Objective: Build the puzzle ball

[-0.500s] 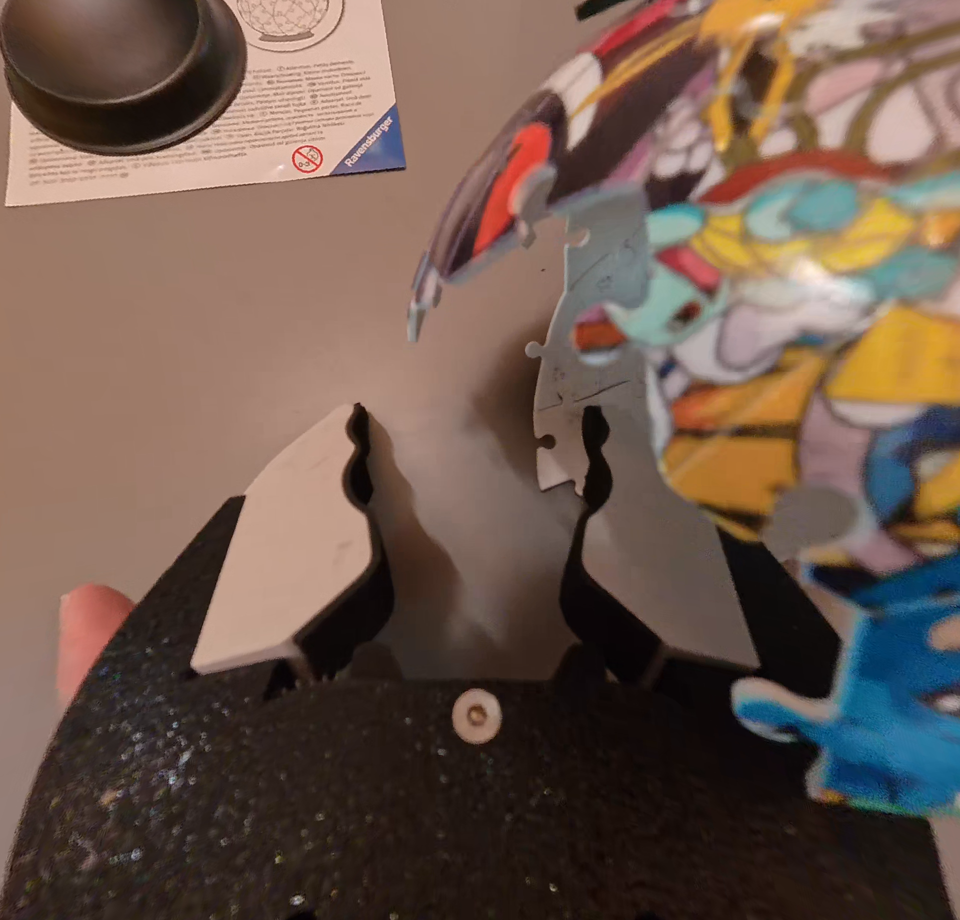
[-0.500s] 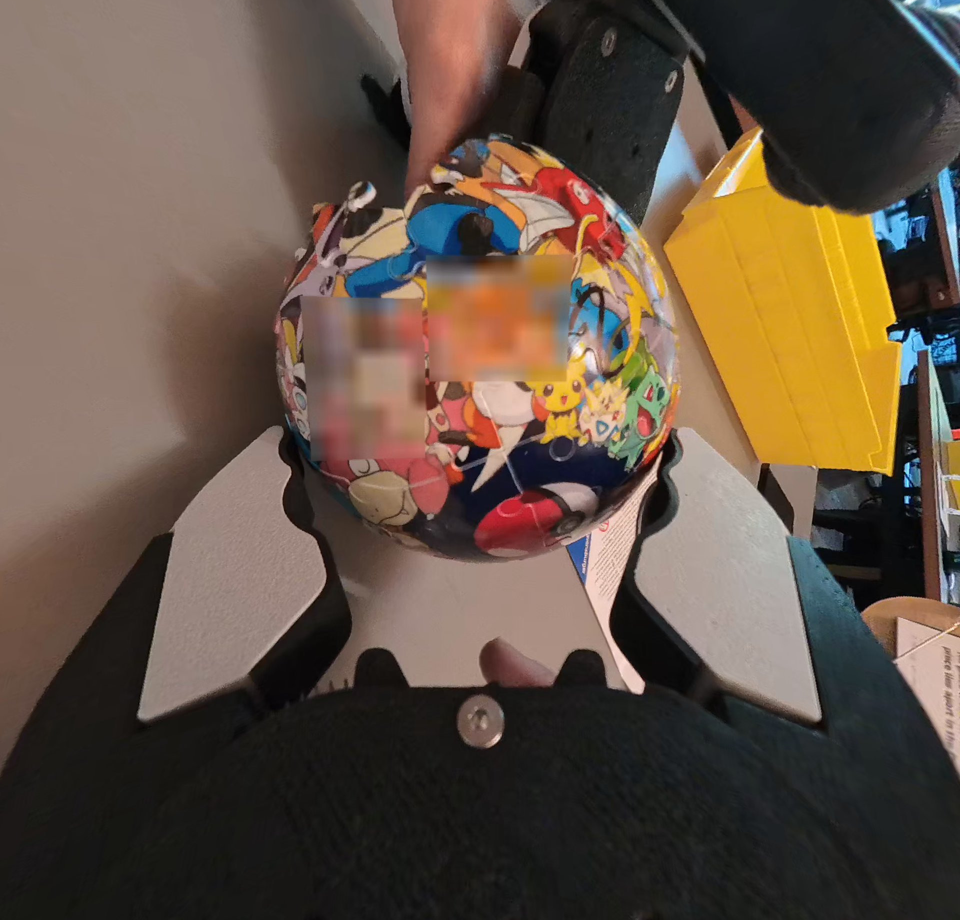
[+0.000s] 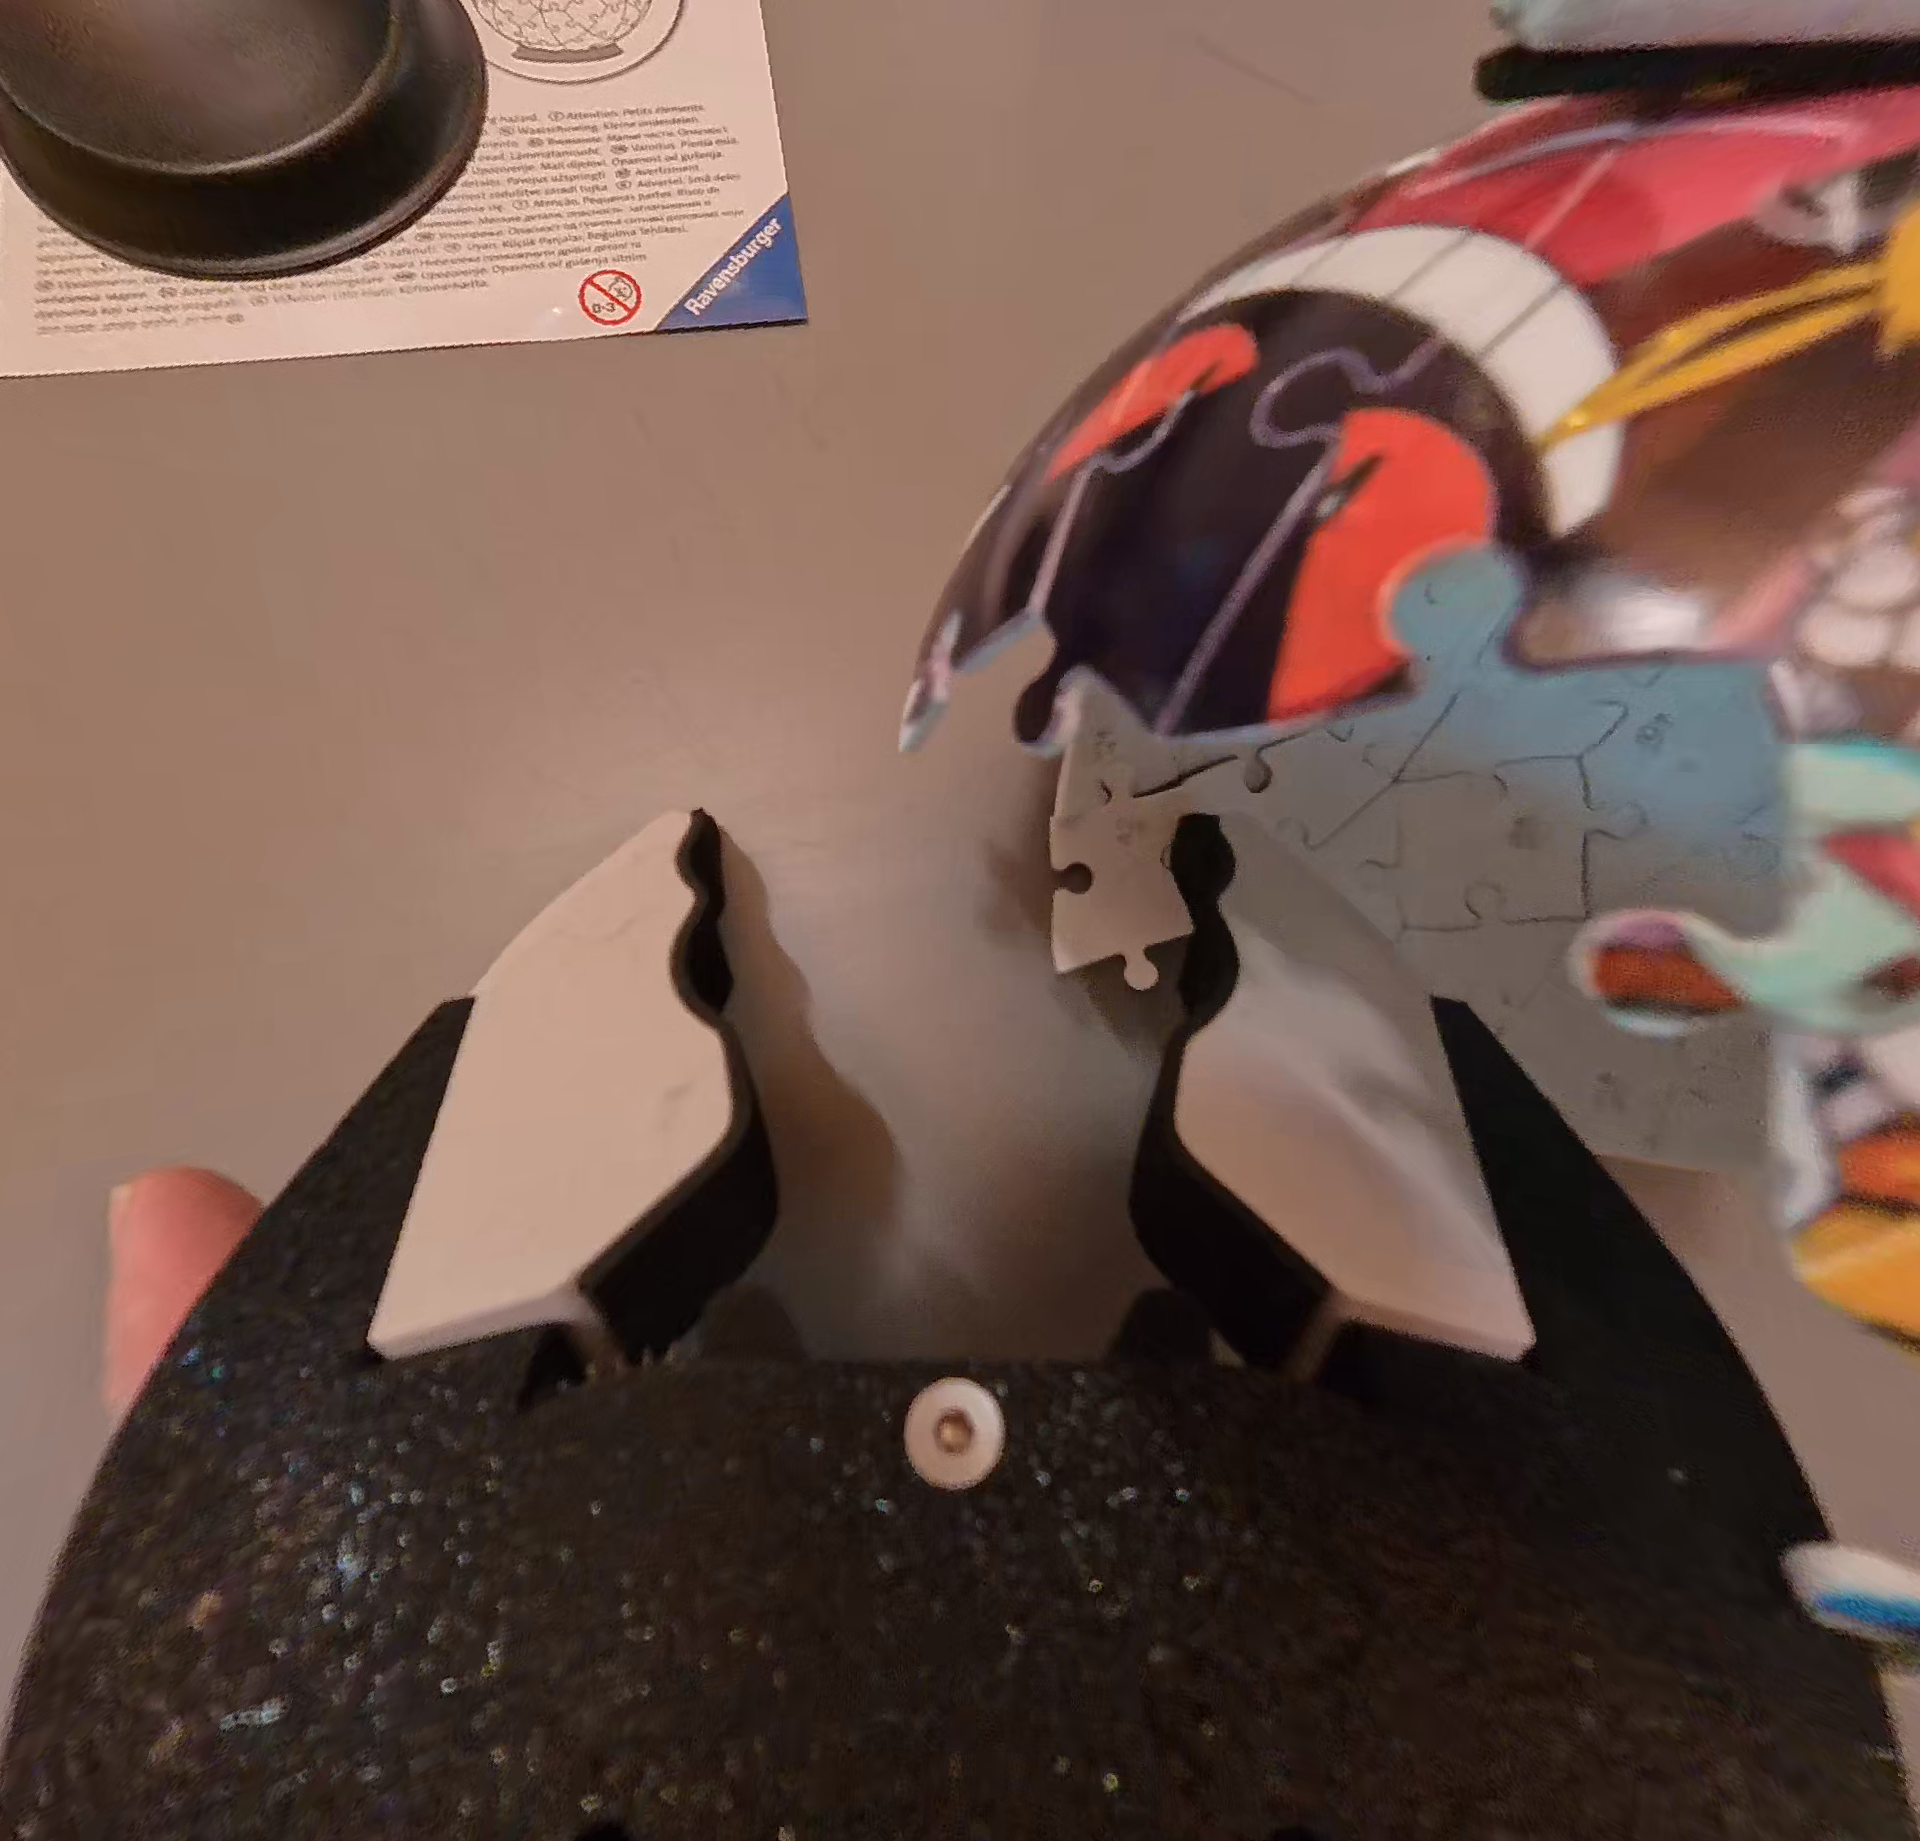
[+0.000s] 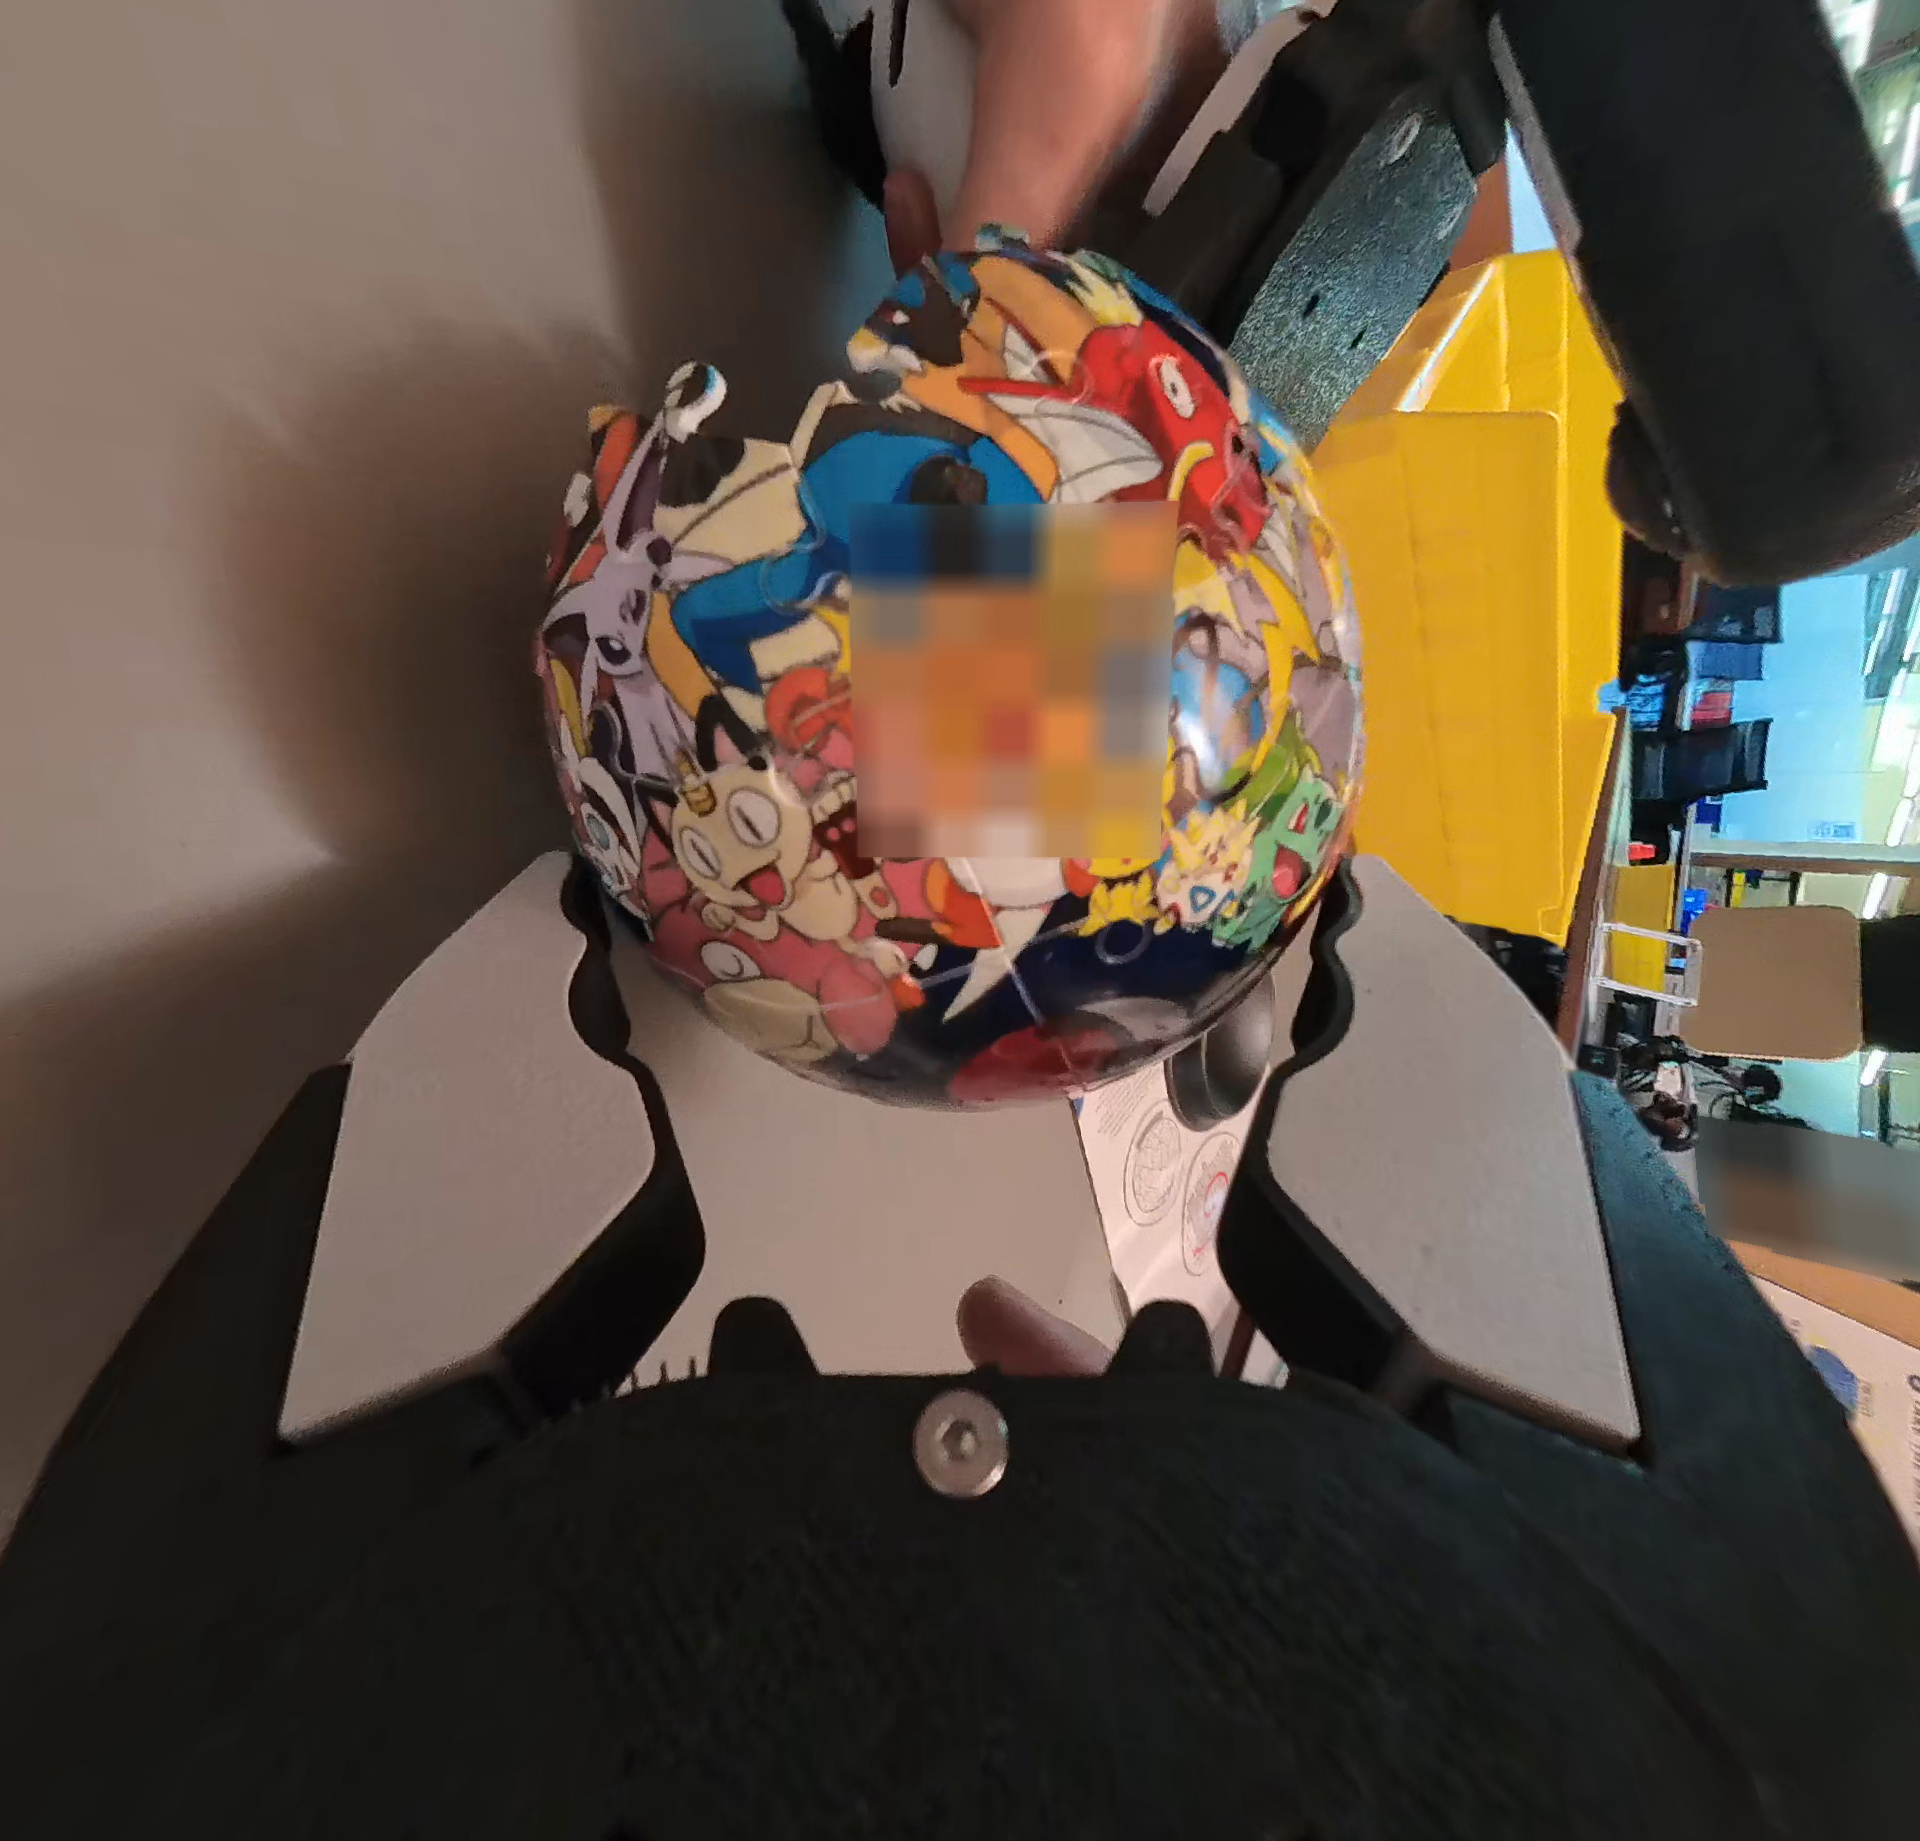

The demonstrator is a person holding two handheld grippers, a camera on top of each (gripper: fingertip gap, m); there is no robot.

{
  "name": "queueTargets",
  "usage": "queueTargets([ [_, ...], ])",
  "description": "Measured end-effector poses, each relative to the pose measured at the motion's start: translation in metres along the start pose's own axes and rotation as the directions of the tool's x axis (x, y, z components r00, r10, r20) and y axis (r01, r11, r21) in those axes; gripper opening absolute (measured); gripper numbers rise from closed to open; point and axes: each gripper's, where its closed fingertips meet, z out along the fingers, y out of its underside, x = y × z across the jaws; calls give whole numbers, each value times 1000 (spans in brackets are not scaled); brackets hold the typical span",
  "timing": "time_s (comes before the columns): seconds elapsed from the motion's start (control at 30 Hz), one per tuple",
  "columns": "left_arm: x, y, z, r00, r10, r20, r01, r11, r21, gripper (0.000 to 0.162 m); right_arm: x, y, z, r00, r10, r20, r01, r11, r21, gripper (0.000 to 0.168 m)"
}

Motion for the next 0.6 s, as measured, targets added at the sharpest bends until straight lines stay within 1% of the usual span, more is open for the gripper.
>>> queueTargets([
  [0.1, -1, 0, -1, 1000, -5, -3, 5, 1000, 5, 82, 2, 0, 3, 999, 12, 37, -12, 1000, -6, 127],
  [0.23, -5, 1, -3, 1000, -19, -9, 19, 1000, 10, 77, 6, 1, 9, 991, 49, 123, -47, 999, -15, 127],
  [0.37, -9, 4, -8, 999, -33, -27, 34, 999, 9, 79, 11, 1, 13, 976, 96, 196, -93, 995, -24, 127],
  [0.43, -14, 8, -10, 1000, -12, -14, 12, 1000, -3, 81, 12, -1, 15, 970, 104, 218, -100, 995, -29, 127],
  [0.53, -21, 14, -13, 998, 42, 41, -41, 999, -21, 85, 13, -4, 18, 965, 113, 237, -107, 994, -37, 127],
  [0.6, -18, 14, -13, 999, 45, 25, -45, 999, -12, 78, 13, -5, 19, 961, 120, 249, -113, 993, -43, 127],
])
